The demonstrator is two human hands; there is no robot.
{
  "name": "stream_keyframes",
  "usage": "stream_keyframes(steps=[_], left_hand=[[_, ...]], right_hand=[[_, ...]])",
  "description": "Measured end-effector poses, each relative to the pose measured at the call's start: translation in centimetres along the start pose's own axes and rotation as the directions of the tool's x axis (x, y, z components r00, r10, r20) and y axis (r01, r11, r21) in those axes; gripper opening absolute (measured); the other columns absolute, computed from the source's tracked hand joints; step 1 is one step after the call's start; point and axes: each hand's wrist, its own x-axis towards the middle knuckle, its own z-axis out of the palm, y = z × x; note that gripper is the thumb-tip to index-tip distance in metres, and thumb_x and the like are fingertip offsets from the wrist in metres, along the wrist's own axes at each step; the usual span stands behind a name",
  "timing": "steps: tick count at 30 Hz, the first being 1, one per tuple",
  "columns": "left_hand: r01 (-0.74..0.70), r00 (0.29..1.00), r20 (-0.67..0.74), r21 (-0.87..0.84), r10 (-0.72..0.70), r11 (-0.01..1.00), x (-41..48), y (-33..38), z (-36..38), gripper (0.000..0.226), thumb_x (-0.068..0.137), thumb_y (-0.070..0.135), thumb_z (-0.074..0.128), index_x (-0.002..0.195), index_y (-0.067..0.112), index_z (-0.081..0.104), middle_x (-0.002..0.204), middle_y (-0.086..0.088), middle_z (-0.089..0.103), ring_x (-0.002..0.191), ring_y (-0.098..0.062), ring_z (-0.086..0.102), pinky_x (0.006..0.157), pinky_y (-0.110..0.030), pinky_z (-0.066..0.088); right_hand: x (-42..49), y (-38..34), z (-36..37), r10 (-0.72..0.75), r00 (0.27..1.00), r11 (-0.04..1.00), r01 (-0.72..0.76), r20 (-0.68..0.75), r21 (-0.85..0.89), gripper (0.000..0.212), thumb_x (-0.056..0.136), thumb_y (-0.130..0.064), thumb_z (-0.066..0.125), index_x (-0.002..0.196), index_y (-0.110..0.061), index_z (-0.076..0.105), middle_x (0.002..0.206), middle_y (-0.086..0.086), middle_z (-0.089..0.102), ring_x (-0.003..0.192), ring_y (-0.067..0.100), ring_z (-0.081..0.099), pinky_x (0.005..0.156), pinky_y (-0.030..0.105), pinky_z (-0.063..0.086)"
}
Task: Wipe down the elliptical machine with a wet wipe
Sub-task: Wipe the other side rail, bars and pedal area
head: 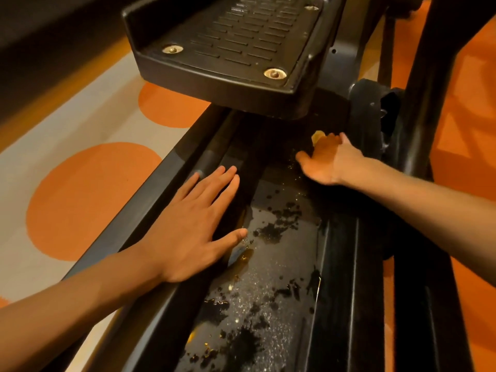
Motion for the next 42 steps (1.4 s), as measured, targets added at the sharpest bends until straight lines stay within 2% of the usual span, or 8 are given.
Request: stream_keyframes(steps=[4,6,13,18,24,33,38,42], left_hand=[[-0.004,1.0,-0.017,-0.004,0.003,1.0,0.0,-0.1,0.3,0.092,0.092,0.081,0.007,0.164,0.026,-0.011,0.172,0.01,-0.019,0.154,-0.002,-0.025,0.13,-0.04,-0.009],[-0.005,1.0,-0.021,-0.011,0.005,1.0,0.0,-0.2,0.3,0.092,0.092,0.081,0.008,0.165,0.026,-0.009,0.172,0.01,-0.017,0.155,-0.002,-0.023,0.13,-0.04,-0.008],[-0.013,1.0,-0.025,-0.022,0.013,1.0,0.2,-0.2,0.4,0.091,0.094,0.079,0.012,0.165,0.026,-0.005,0.173,0.009,-0.013,0.156,-0.002,-0.021,0.13,-0.038,-0.009],[-0.009,1.0,-0.03,-0.027,0.008,1.0,0.1,-0.1,0.3,0.091,0.093,0.078,0.014,0.165,0.027,-0.007,0.173,0.01,-0.014,0.155,-0.001,-0.022,0.13,-0.037,-0.009],[-0.01,0.999,-0.041,-0.041,0.009,0.999,0.0,-0.3,0.4,0.091,0.093,0.08,0.016,0.165,0.027,-0.004,0.173,0.01,-0.01,0.157,-0.002,-0.018,0.131,-0.038,-0.005],[-0.018,0.998,-0.055,-0.053,0.015,0.998,0.0,0.0,0.4,0.087,0.096,0.076,0.019,0.165,0.027,-0.002,0.173,0.012,-0.009,0.156,0.0,-0.018,0.129,-0.034,-0.008],[-0.019,0.998,-0.062,-0.043,0.016,0.999,0.0,-0.2,0.3,0.087,0.096,0.075,0.018,0.165,0.027,-0.002,0.173,0.012,-0.01,0.156,0.0,-0.019,0.129,-0.033,-0.009],[-0.029,0.998,-0.061,-0.052,0.026,0.998,0.0,-0.3,0.4,0.086,0.096,0.072,0.022,0.165,0.027,0.0,0.173,0.012,-0.008,0.156,-0.001,-0.016,0.129,-0.032,-0.009]], right_hand=[[-13.0,-2.4,4.1,-0.261,0.958,0.957,0.272,0.117,-0.098,0.099,0.093,-0.076,-0.002,0.16,-0.003,-0.011,0.169,0.019,-0.013,0.157,0.031,-0.011,0.127,0.041,-0.009],[-14.0,-2.1,4.7,-0.309,0.936,0.94,0.327,0.167,-0.096,0.102,0.089,-0.078,-0.006,0.16,-0.005,-0.014,0.168,0.017,-0.018,0.157,0.028,-0.016,0.127,0.04,-0.01],[3.6,1.6,0.2,-0.069,0.996,0.994,0.075,-0.063,0.084,0.1,0.09,-0.084,0.016,0.162,-0.015,0.02,0.165,0.02,0.026,0.152,0.039,0.025,0.124,0.048,0.023],[-0.6,-0.3,0.9,-0.275,0.961,0.957,0.275,-0.02,0.088,0.086,0.1,-0.071,0.023,0.164,-0.017,0.005,0.171,0.013,0.006,0.158,0.031,0.006,0.127,0.04,0.006],[-14.8,-1.7,5.1,-0.529,0.844,0.843,0.534,0.085,-0.061,0.11,0.085,-0.089,0.015,0.162,-0.016,-0.015,0.168,0.002,-0.021,0.156,0.014,-0.017,0.127,0.032,-0.008],[4.5,1.1,0.2,-0.249,0.968,0.968,0.249,-0.016,0.014,0.086,0.1,-0.072,0.025,0.165,-0.021,0.0,0.172,0.011,0.0,0.158,0.03,0.001,0.128,0.044,0.005],[-5.5,-3.5,3.2,-0.305,0.95,0.951,0.301,-0.072,-0.063,0.107,0.09,-0.086,0.021,0.164,-0.012,-0.003,0.171,0.014,-0.002,0.158,0.031,0.001,0.127,0.041,0.005],[-15.0,-3.2,6.6,-0.322,0.947,0.937,0.32,0.009,-0.141,0.113,0.088,-0.086,0.006,0.159,0.0,-0.013,0.168,0.022,-0.013,0.158,0.032,-0.009,0.129,0.043,-0.003]])
